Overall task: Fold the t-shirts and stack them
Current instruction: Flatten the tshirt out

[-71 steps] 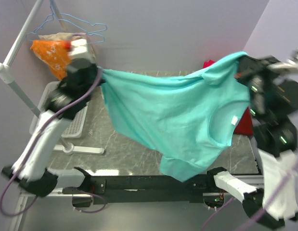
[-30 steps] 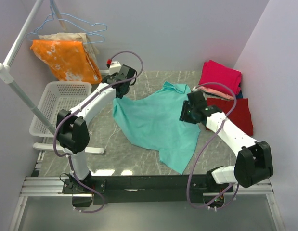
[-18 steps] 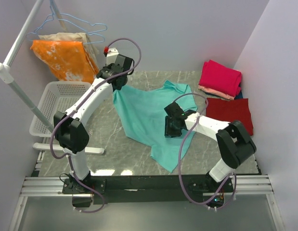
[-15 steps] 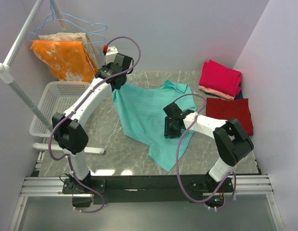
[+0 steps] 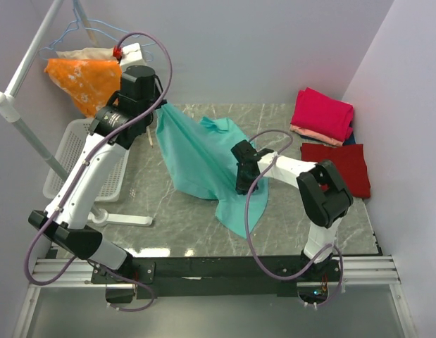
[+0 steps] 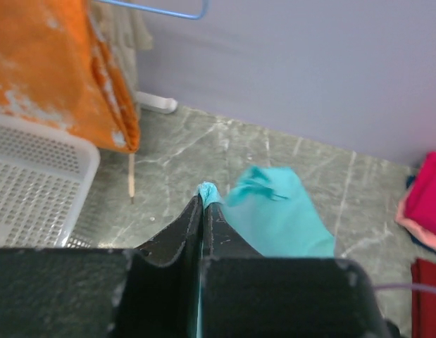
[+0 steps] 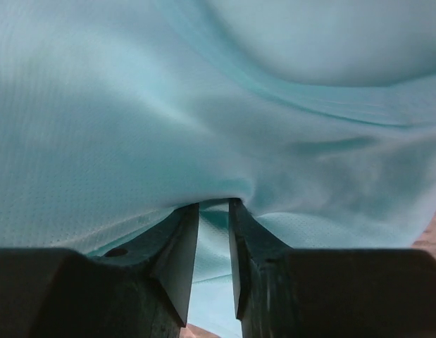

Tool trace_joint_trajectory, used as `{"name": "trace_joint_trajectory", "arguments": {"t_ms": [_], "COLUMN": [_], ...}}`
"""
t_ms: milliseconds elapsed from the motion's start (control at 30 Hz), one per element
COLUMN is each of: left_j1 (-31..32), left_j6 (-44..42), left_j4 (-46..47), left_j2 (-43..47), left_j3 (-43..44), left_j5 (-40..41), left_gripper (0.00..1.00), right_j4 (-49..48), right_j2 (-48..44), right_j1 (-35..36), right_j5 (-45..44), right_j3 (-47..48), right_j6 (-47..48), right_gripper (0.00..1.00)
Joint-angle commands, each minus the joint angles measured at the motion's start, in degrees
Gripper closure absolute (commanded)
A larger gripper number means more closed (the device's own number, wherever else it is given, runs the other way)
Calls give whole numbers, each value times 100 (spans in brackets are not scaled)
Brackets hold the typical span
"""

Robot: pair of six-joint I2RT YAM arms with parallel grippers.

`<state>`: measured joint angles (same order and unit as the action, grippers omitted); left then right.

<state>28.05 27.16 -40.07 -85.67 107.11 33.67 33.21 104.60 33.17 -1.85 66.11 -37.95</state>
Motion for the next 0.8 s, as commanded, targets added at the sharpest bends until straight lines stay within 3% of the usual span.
{"name": "trace_joint_trajectory", "arguments": {"t_ms": [0,100,200,367,467,633,767], "left_j1": [-2,-10,-10,-2,-19,-28,-19], "left_j6": [-579,-800,-712,-414,-212,-44,88], "left_j4": [658,835,405,-149,-378,-554,-554], "left_j2": [137,77,-343,-925,-917,-583,-171], "left_j3": [-93,-243,-24,-207,-505,-945,-1726], "left_j5": [-1166,-1713,-1925,-1612,-1242,-1389,-1661], "left_gripper": [89,77,73,76,77,72,70], "right_j4": [625,792,880,1038,1126,1170,557], "right_j2": [333,333,281,377,465,492,-410], "right_j1": [-389,-793,-1224,-1786,-1823,-1823,-1612], "right_j5": [-685,-974,-1185,-1406,-1520,-1626,-1538], "right_j3": [16,69,139,499,745,983,694], "right_j6": [-80,-98,-89,-63,-19,-72,77], "right_gripper": [71,76,77,79,80,82,78]}}
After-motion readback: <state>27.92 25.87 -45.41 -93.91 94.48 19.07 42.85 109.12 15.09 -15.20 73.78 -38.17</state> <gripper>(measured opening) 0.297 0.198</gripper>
